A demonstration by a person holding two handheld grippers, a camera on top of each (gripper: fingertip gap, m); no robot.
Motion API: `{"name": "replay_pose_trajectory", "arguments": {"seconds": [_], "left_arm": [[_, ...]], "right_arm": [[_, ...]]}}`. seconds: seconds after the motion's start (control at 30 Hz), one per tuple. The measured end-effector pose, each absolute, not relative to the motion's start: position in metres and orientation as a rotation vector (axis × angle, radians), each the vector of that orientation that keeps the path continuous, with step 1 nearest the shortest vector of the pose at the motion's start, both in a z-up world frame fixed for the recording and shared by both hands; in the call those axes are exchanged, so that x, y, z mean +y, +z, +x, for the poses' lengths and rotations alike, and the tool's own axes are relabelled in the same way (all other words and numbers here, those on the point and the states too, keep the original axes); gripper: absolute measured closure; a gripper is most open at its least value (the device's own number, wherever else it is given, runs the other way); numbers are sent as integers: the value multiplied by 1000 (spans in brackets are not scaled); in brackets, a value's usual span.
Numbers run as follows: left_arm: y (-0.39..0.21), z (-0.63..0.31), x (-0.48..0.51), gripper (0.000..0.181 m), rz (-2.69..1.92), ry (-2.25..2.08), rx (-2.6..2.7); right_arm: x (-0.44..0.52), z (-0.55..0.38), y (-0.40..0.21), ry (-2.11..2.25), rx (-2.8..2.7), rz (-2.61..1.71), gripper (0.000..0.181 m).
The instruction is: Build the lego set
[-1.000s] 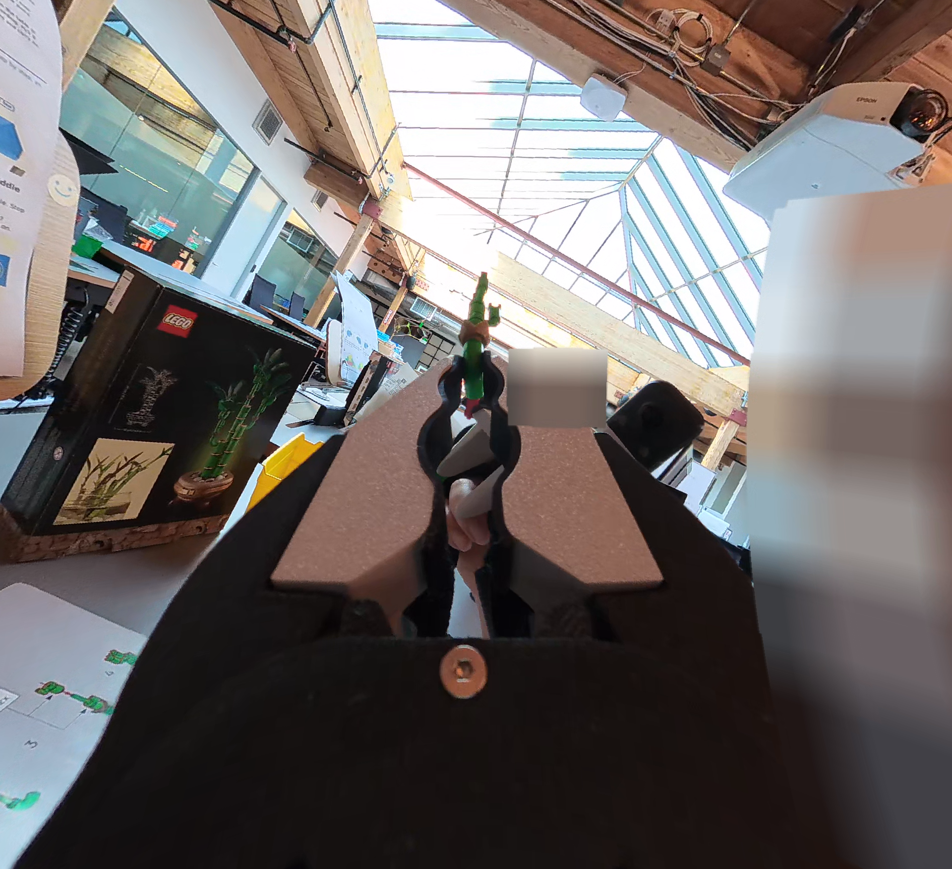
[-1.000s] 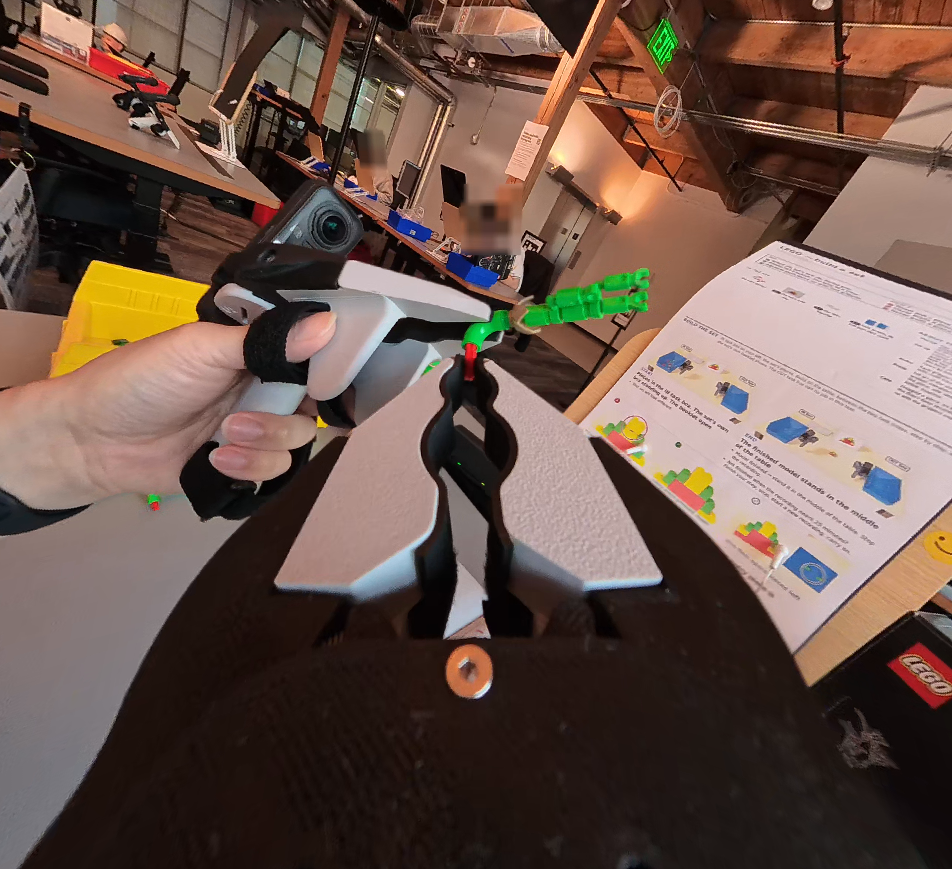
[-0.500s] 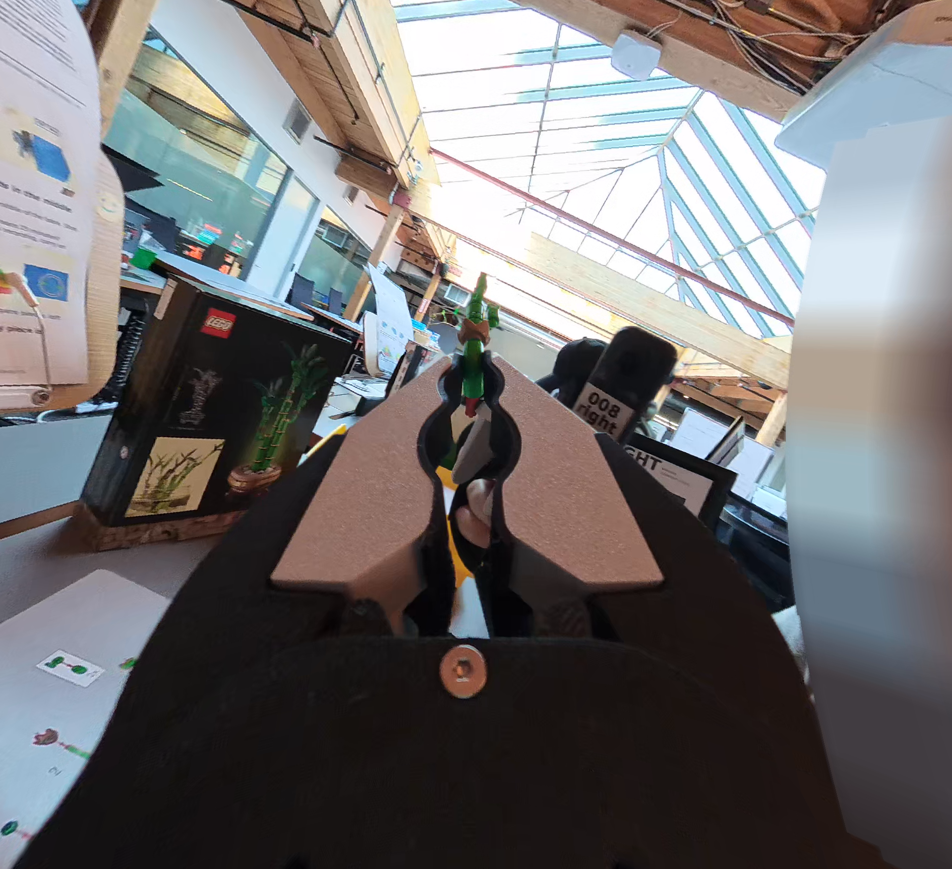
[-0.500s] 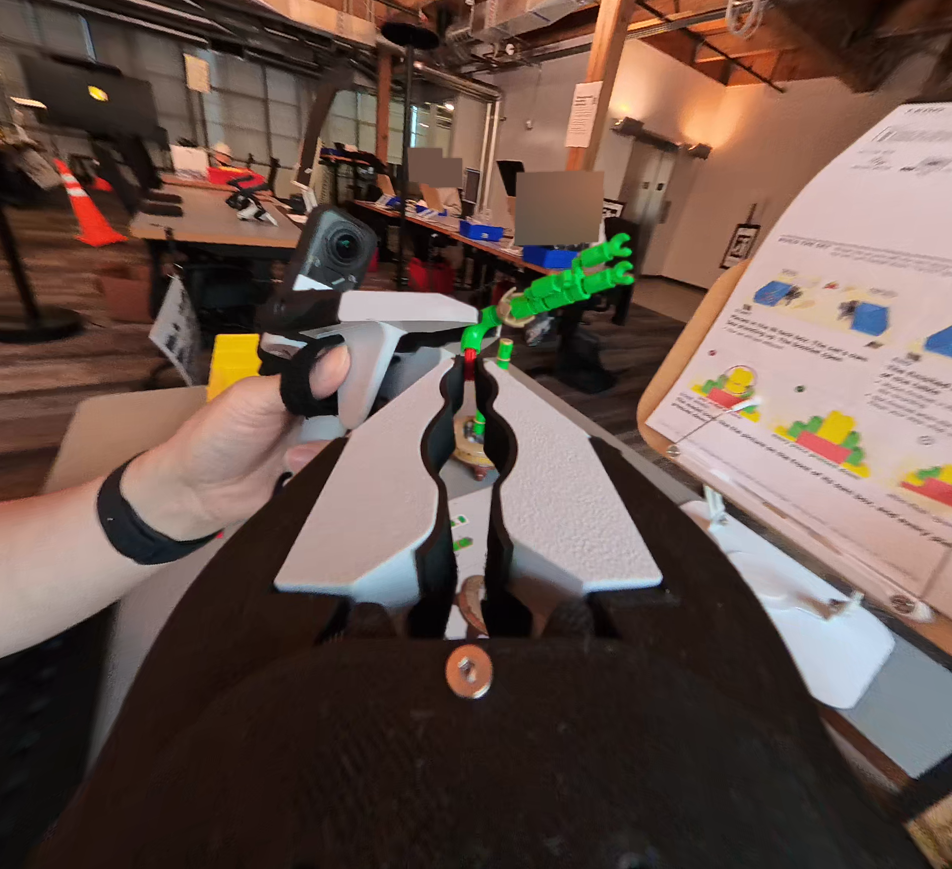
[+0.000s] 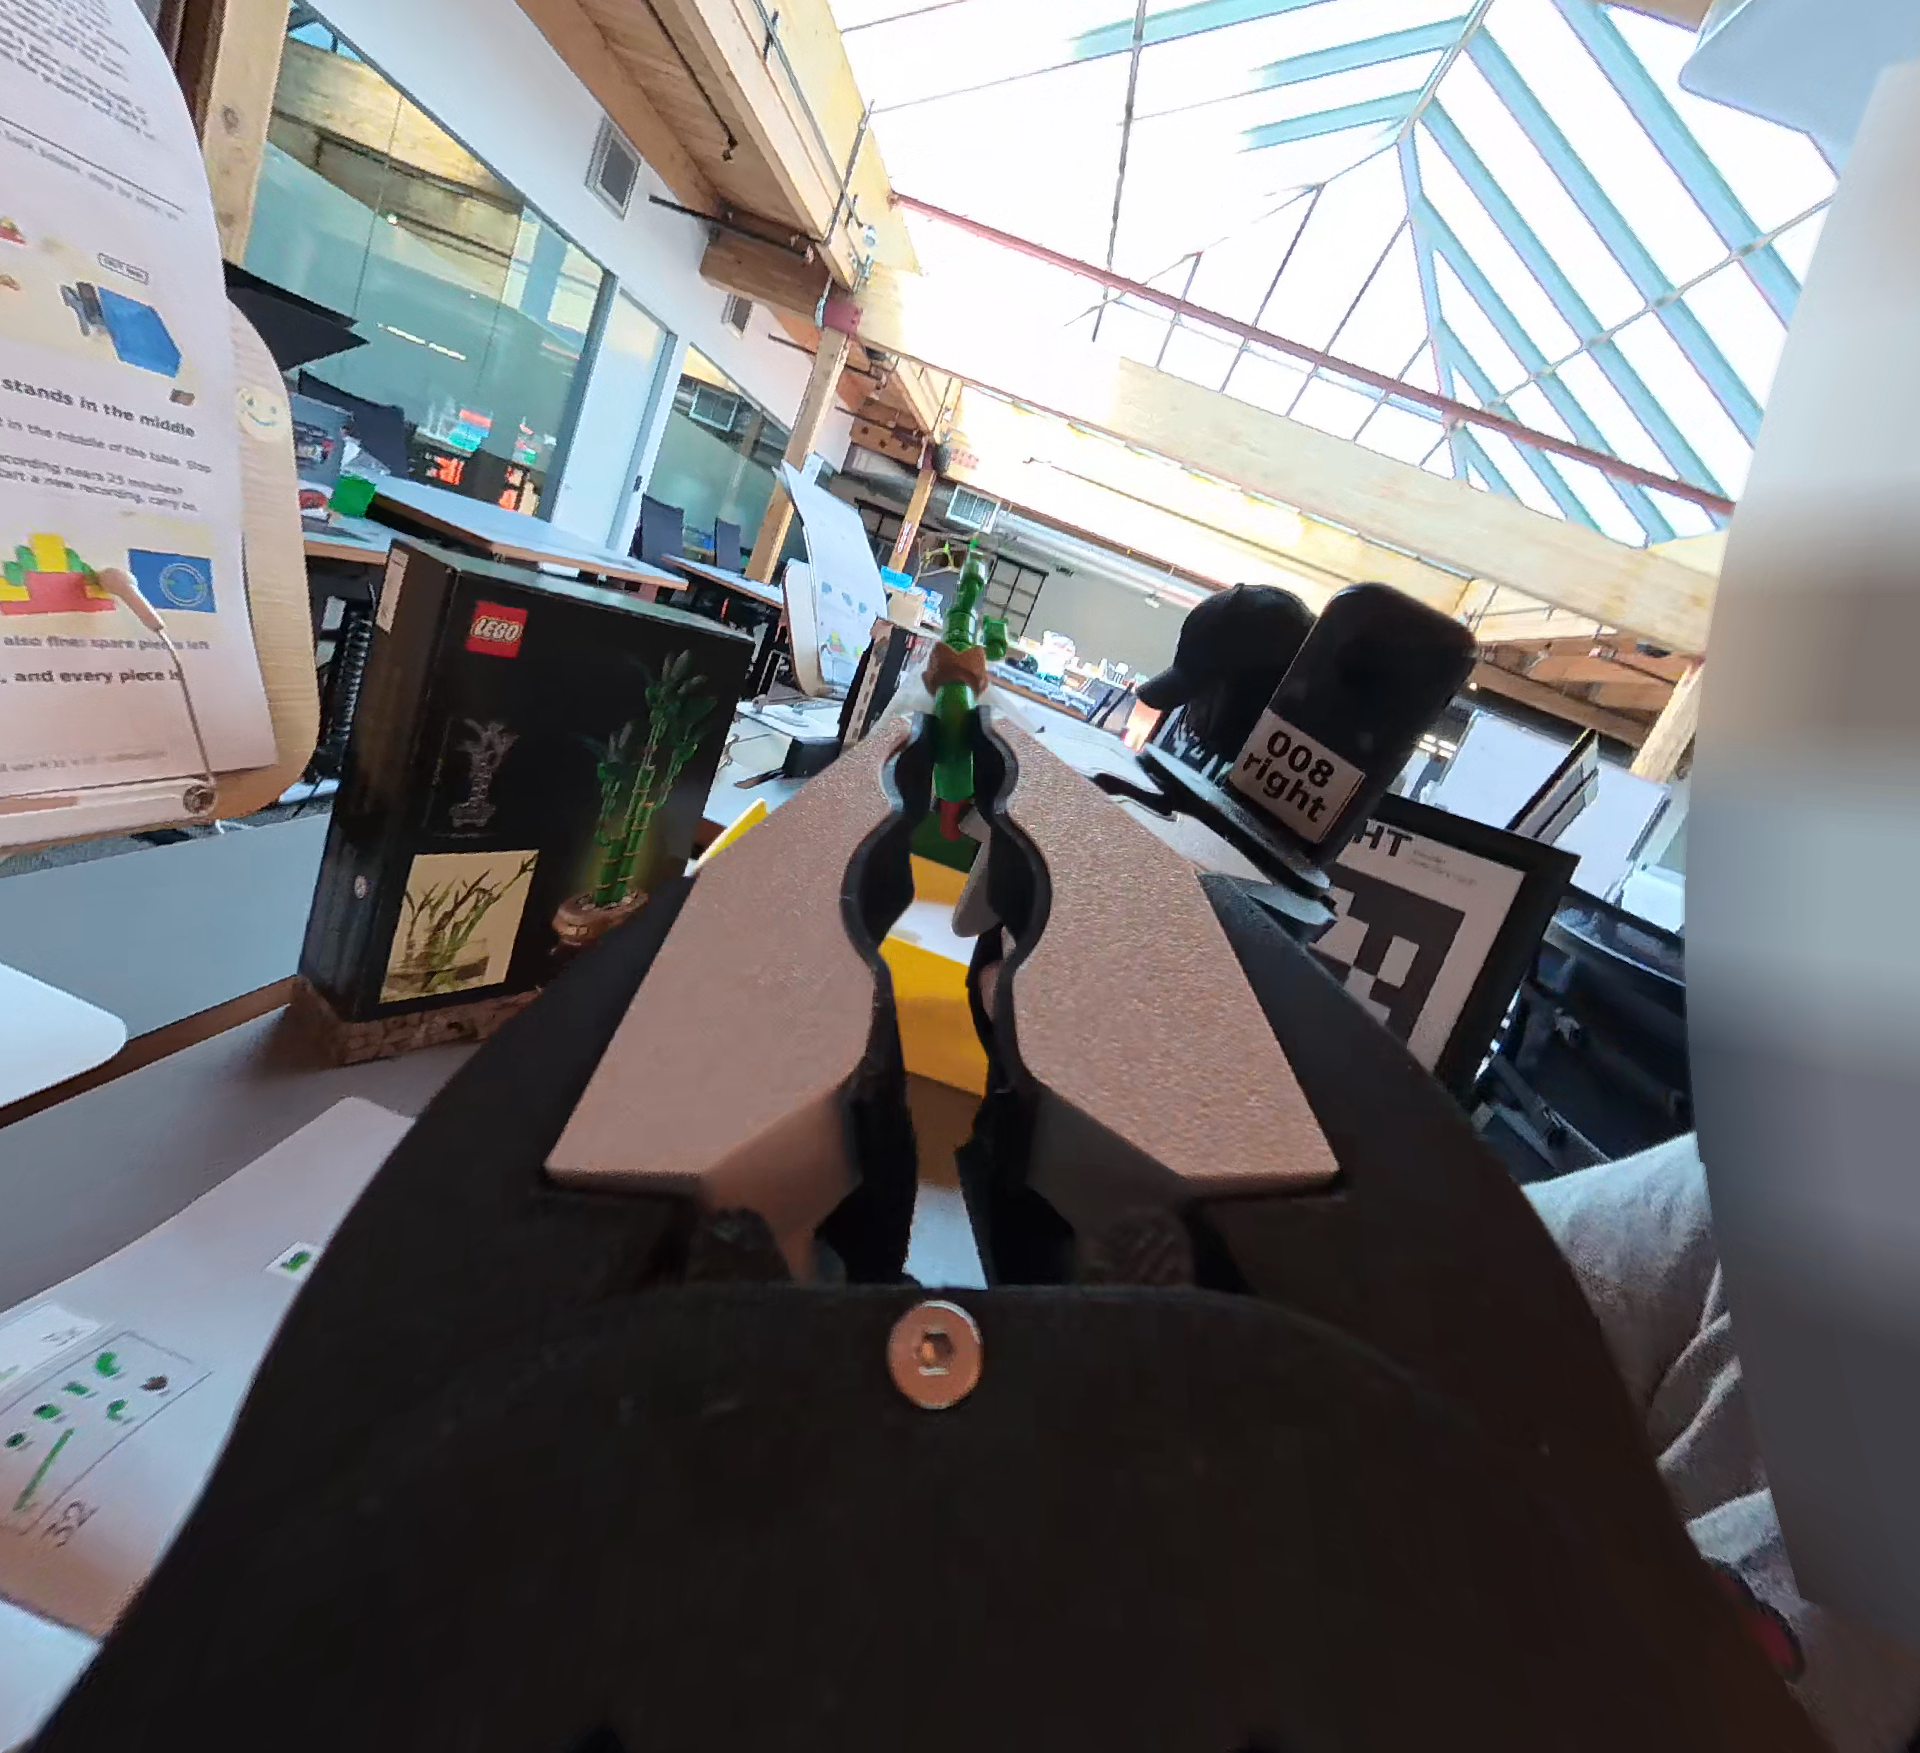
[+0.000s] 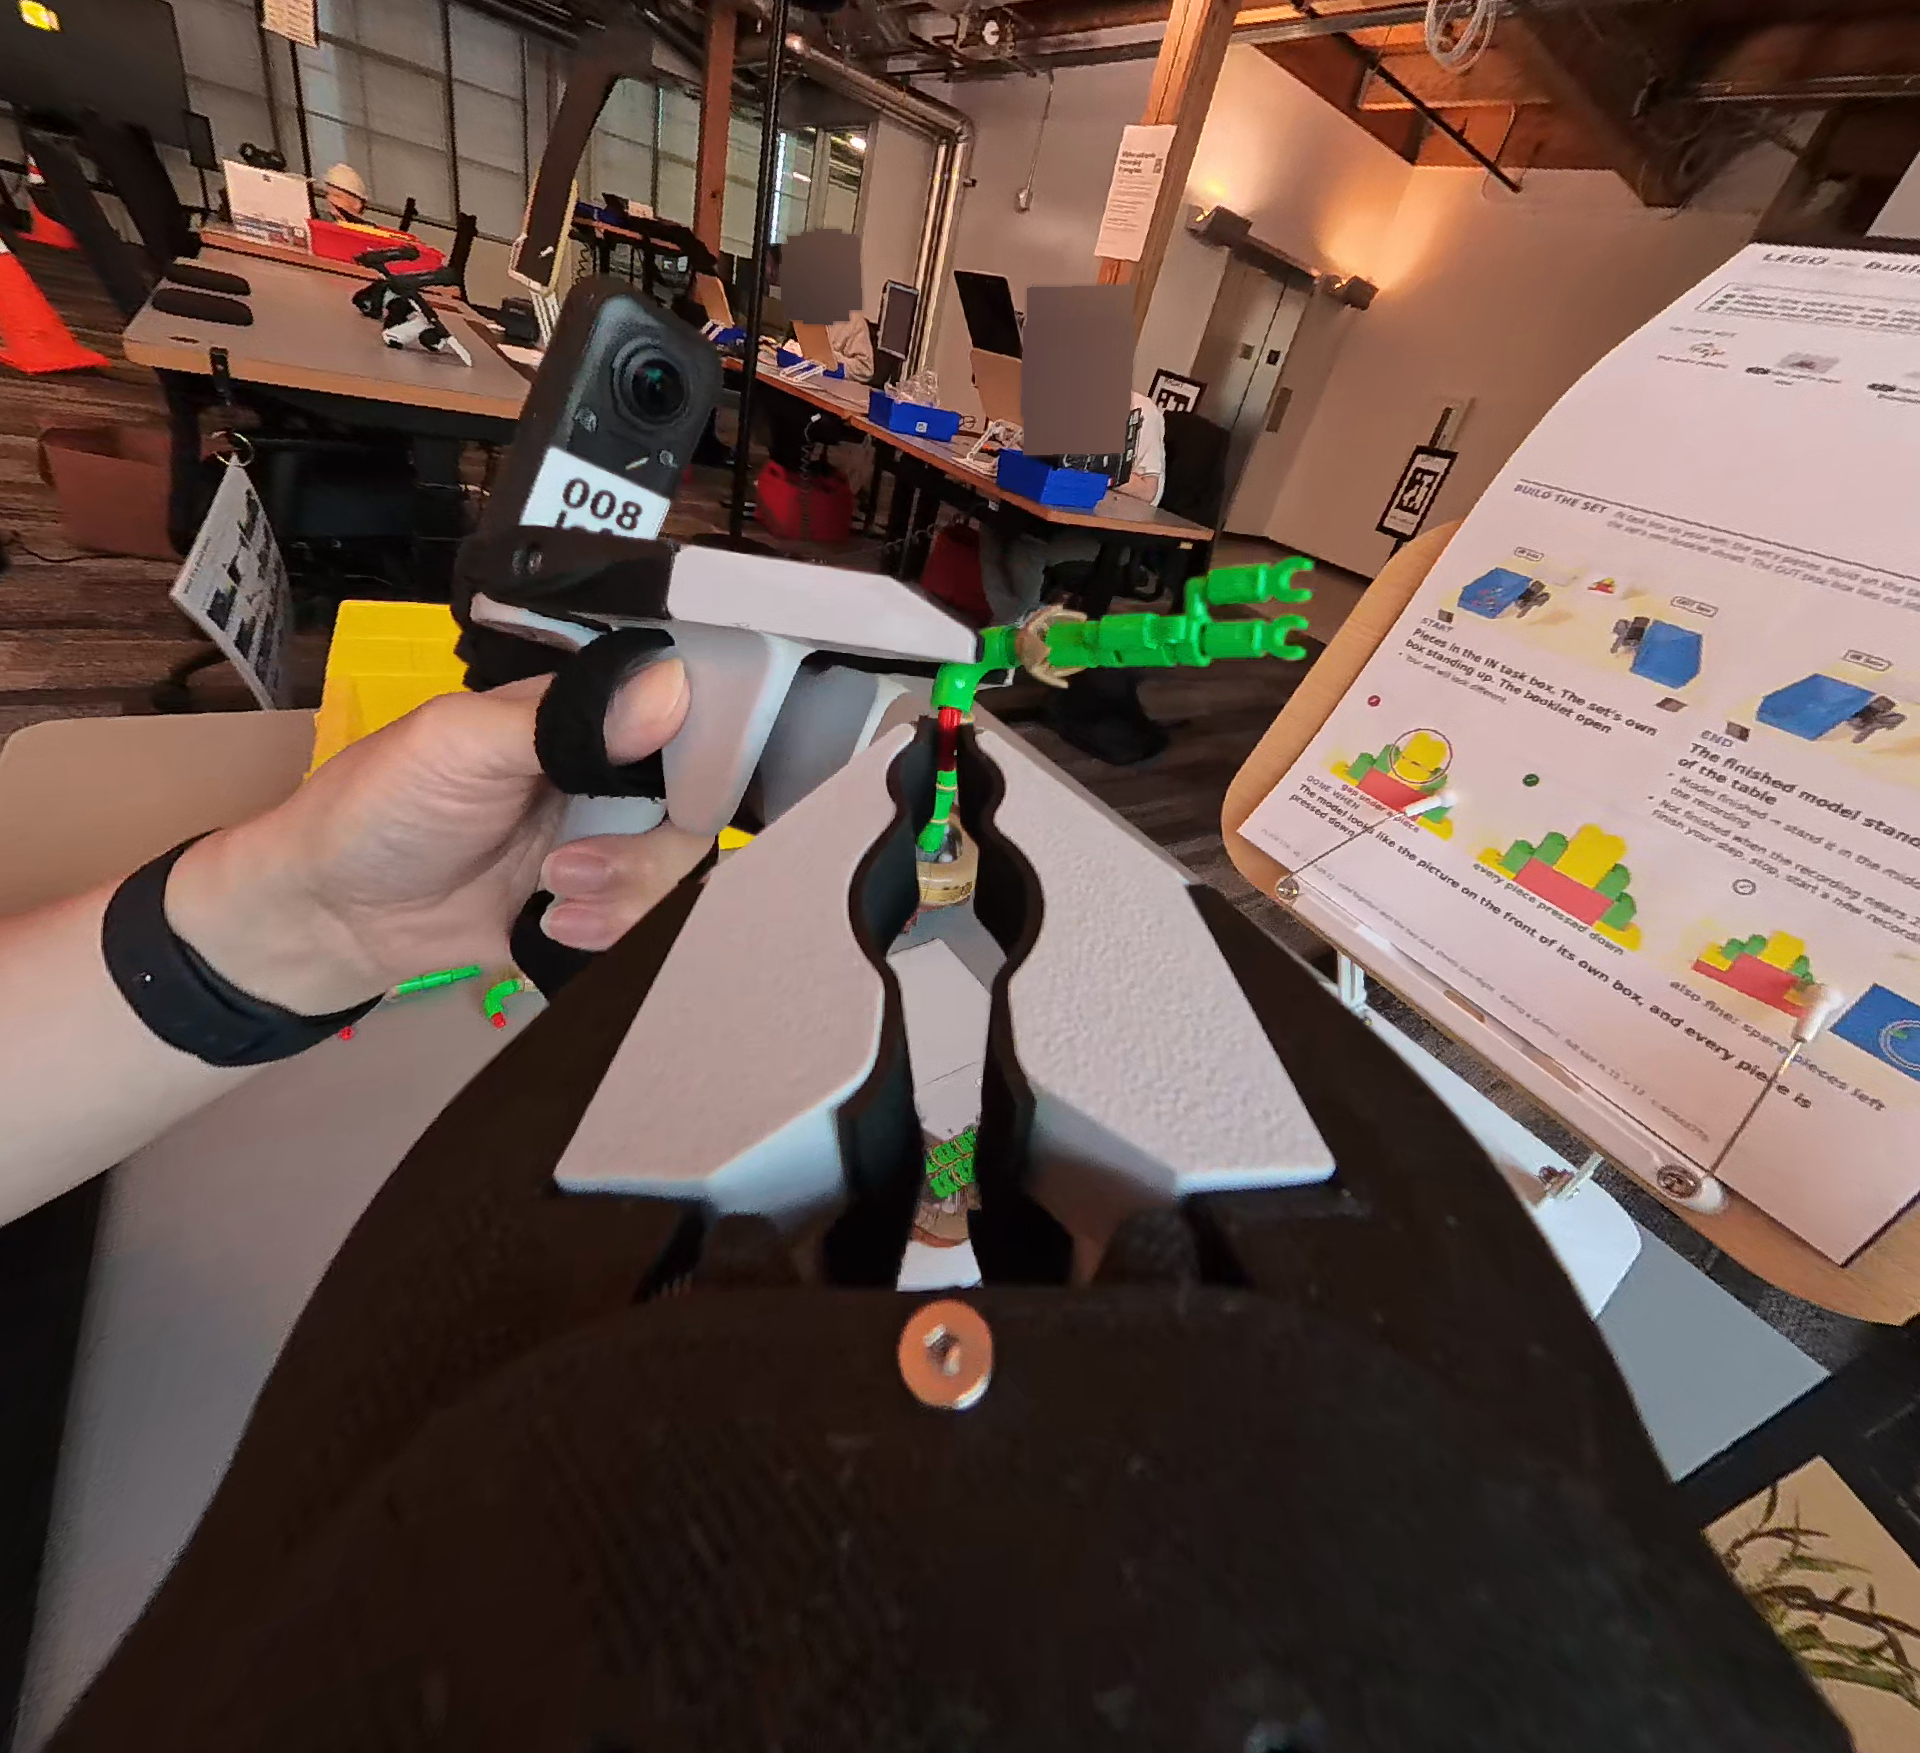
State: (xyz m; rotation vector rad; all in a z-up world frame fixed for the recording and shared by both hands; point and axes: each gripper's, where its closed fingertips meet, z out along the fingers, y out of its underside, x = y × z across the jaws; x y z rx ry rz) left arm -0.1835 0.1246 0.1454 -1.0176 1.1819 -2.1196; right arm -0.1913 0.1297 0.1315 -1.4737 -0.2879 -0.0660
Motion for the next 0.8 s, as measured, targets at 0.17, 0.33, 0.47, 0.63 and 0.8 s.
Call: {"name": "replay_pose_trajectory", "arguments": {"seconds": [0.17, 0.33, 0.47, 0.63, 0.8], "left_arm": [[141, -184, 124, 176, -1038, -2114, 1253], [138, -185, 124, 176, -1044, -2038, 1316], [137, -185, 124, 175, -1040, -1981, 1339], [138, -182, 124, 175, -1023, -1949, 1297], [140, -181, 125, 175, -1010, -1954, 1251]], "right_arm": [[130, -192, 128, -117, -327, -1504, 180], [131, -193, 125, -125, -345, -1524, 180], [131, -193, 124, -113, -341, -1529, 180], [131, -190, 125, -86, -302, -1519, 180], [131, -189, 127, -66, -269, -1499, 181]]}}
